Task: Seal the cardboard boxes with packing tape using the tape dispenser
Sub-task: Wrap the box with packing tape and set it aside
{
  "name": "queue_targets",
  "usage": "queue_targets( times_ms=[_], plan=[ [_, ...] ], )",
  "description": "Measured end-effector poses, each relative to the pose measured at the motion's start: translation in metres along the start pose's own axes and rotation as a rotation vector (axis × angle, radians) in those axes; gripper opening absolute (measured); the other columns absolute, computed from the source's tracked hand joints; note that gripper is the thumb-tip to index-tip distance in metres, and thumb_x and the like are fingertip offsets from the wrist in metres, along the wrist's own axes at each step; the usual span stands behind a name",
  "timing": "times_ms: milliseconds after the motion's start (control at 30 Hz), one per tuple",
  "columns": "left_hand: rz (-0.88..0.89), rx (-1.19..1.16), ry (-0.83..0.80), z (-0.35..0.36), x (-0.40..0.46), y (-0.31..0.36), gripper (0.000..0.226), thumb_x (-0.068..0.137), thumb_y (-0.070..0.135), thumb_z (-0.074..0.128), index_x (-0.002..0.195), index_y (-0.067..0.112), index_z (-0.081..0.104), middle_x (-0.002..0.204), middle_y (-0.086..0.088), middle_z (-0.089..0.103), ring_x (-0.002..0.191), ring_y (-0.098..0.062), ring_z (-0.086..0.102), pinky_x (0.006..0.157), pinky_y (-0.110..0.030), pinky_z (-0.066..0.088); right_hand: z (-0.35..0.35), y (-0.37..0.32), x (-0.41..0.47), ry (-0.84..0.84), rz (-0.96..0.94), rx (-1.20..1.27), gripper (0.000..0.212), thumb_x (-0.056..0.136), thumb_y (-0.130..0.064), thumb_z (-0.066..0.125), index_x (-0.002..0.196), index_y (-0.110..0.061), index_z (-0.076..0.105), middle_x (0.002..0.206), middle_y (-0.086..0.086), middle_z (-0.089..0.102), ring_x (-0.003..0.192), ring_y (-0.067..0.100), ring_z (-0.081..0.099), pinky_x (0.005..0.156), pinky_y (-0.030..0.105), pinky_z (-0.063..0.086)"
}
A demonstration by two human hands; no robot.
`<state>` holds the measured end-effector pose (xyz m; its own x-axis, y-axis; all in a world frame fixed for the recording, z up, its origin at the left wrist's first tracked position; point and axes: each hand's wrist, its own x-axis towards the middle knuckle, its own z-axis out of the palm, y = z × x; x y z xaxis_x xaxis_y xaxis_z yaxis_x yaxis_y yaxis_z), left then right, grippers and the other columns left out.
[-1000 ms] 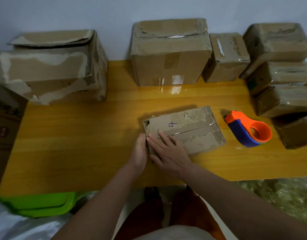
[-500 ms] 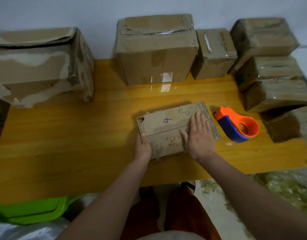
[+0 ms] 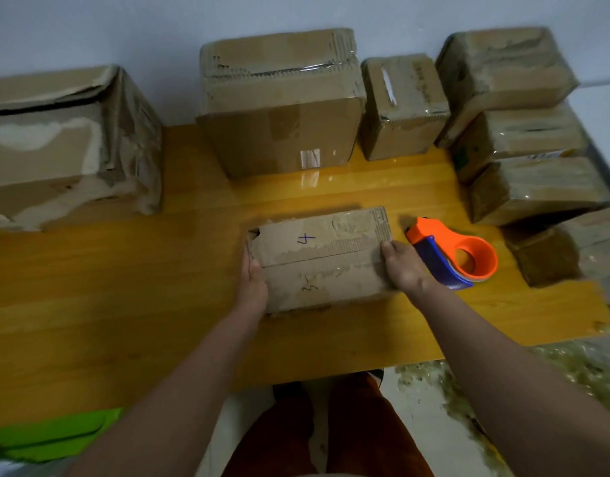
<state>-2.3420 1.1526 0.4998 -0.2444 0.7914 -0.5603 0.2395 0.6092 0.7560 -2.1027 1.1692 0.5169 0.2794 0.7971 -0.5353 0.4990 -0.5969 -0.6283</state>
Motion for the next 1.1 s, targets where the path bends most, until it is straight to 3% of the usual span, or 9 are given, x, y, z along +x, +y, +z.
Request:
queue_targets(
  times_ms=[167, 233, 300, 400, 533, 633, 800, 967, 1100],
  plan=[
    [0.144, 0.561, 0.072, -0.019, 0.047, 0.057, 0.052, 0.104, 0.028, 0.030, 0.153, 0.033, 0.013, 0.156, -0.005, 0.027, 0.139, -0.030, 0.031, 0.108, -0.045, 0.032, 0.018, 0.008, -0.019, -0.023, 0.120, -0.164, 0.051, 0.101, -0.038, 0.035, 0.120, 0.006, 0.052, 0.129, 0.026, 0.053, 0.118, 0.039, 0.050, 0.089, 0.037, 0.041],
    [0.338, 0.791, 0.160, -0.002, 0.031, 0.061, 0.061, 0.101, 0.034, 0.037, 0.154, 0.027, 0.009, 0.159, -0.006, 0.016, 0.145, -0.029, 0.016, 0.116, -0.047, 0.021, 0.014, 0.006, -0.021, 0.175, -0.038, -0.162, 0.051, 0.100, -0.030, 0.040, 0.139, 0.002, 0.035, 0.145, 0.022, 0.038, 0.135, 0.034, 0.035, 0.106, 0.037, 0.031],
    [0.502, 1.000, 0.054, 0.032, -0.002, 0.045, 0.075, 0.095, 0.056, 0.033, 0.153, 0.023, -0.001, 0.161, -0.009, -0.005, 0.147, -0.030, -0.005, 0.119, -0.050, 0.003, 0.004, -0.003, -0.014, 0.239, -0.222, -0.191, 0.052, 0.100, -0.022, 0.042, 0.145, -0.002, 0.028, 0.151, 0.017, 0.032, 0.140, 0.030, 0.026, 0.114, 0.036, 0.022],
    [0.478, 1.201, -0.122, 0.076, -0.048, 0.011, 0.115, 0.072, 0.089, 0.027, 0.146, 0.016, -0.023, 0.151, -0.019, -0.032, 0.139, -0.040, -0.031, 0.112, -0.056, -0.019, 0.000, -0.011, -0.001, 0.130, -0.285, -0.355, 0.036, 0.099, -0.024, 0.045, 0.126, -0.002, 0.050, 0.132, 0.019, 0.052, 0.124, 0.034, 0.045, 0.100, 0.038, 0.036],
    [0.499, 1.349, -0.153, 0.083, -0.058, -0.004, 0.141, 0.057, 0.095, 0.039, 0.138, 0.008, -0.037, 0.140, -0.030, -0.044, 0.131, -0.048, -0.040, 0.109, -0.057, -0.023, 0.009, 0.005, -0.019, 0.152, -0.248, -0.447, 0.030, 0.096, -0.033, 0.050, 0.100, -0.004, 0.052, 0.109, 0.018, 0.057, 0.105, 0.036, 0.052, 0.079, 0.039, 0.040],
    [0.747, 1.440, -0.302, 0.058, -0.044, -0.006, 0.129, 0.069, 0.077, 0.056, 0.145, 0.016, -0.029, 0.144, -0.029, -0.039, 0.135, -0.045, -0.035, 0.113, -0.053, -0.018, 0.016, 0.022, -0.042, 0.151, -0.227, -0.400, 0.029, 0.095, -0.038, 0.050, 0.092, -0.009, 0.046, 0.098, 0.015, 0.055, 0.093, 0.035, 0.054, 0.069, 0.036, 0.037],
    [1.010, 1.436, -0.421, 0.008, -0.011, -0.001, 0.104, 0.090, 0.006, 0.054, 0.140, 0.039, -0.031, 0.148, -0.008, -0.041, 0.138, -0.029, -0.037, 0.108, -0.040, -0.025, 0.034, 0.012, -0.051, -0.002, -0.247, -0.280, 0.025, 0.097, -0.035, 0.049, 0.089, -0.014, 0.040, 0.091, 0.012, 0.059, 0.079, 0.028, 0.054, 0.062, 0.035, 0.038],
    [0.959, 1.416, -0.318, 0.010, -0.003, 0.006, 0.074, 0.098, 0.049, 0.039, 0.150, 0.036, -0.012, 0.157, -0.010, -0.025, 0.142, -0.033, -0.027, 0.113, -0.044, -0.019, 0.037, -0.009, -0.039, -0.045, -0.267, -0.201, 0.017, 0.097, -0.030, 0.049, 0.092, -0.019, 0.038, 0.089, 0.007, 0.059, 0.088, 0.032, 0.058, 0.067, 0.037, 0.043],
    [0.928, 1.493, -0.217, 0.019, 0.002, 0.010, 0.068, 0.103, 0.038, 0.033, 0.149, 0.029, -0.017, 0.157, -0.017, -0.019, 0.142, -0.044, -0.019, 0.112, -0.051, -0.016, 0.030, -0.016, -0.027, -0.047, -0.265, -0.219, 0.018, 0.098, -0.027, 0.048, 0.107, -0.012, 0.050, 0.100, 0.013, 0.064, 0.093, 0.033, 0.060, 0.075, 0.043, 0.048]
  ],
)
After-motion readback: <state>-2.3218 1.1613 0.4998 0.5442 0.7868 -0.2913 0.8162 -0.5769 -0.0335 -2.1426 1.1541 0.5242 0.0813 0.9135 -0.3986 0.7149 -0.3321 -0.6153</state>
